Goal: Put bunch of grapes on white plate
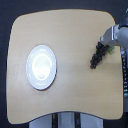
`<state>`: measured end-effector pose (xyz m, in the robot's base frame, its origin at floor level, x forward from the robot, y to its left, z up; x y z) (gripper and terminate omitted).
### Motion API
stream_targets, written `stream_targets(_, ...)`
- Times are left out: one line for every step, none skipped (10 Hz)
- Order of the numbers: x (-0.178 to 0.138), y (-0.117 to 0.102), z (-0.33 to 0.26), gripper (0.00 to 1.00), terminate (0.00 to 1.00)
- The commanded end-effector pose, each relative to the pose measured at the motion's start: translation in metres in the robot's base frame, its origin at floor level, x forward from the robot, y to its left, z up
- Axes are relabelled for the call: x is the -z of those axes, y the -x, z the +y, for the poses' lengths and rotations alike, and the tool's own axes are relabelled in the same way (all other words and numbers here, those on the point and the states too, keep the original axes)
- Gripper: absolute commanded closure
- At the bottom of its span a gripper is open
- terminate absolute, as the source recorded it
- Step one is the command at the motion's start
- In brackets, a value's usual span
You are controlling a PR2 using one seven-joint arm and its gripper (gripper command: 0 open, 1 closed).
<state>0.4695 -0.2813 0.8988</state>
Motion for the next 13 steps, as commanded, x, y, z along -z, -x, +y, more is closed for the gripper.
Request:
stream_targets(0.0,0.0,0.0,0.0,0.0)
stream_targets(0.008,-0.004,0.013,0.0,0.0)
stream_targets(0.008,-0.012,0.015,0.0,0.0)
stream_targets(0.01,-0.02,0.019,0.0,0.0)
stream_targets(0.018,-0.032,0.025,0.0,0.0)
stream_targets(0.026,-0.044,0.025,0.0,0.0)
stream_targets(0.036,-0.055,0.028,0.0,0.0)
stream_targets(0.049,-0.056,0.029,0.0,0.0)
stream_targets(0.062,-0.056,0.03,0.0,0.0)
stream_targets(0.075,-0.052,0.03,0.0,0.0)
stream_targets(0.087,-0.044,0.028,0.0,0.0)
stream_targets(0.093,-0.041,0.025,0.0,0.0)
stream_targets(0.102,-0.038,0.023,0.0,0.0)
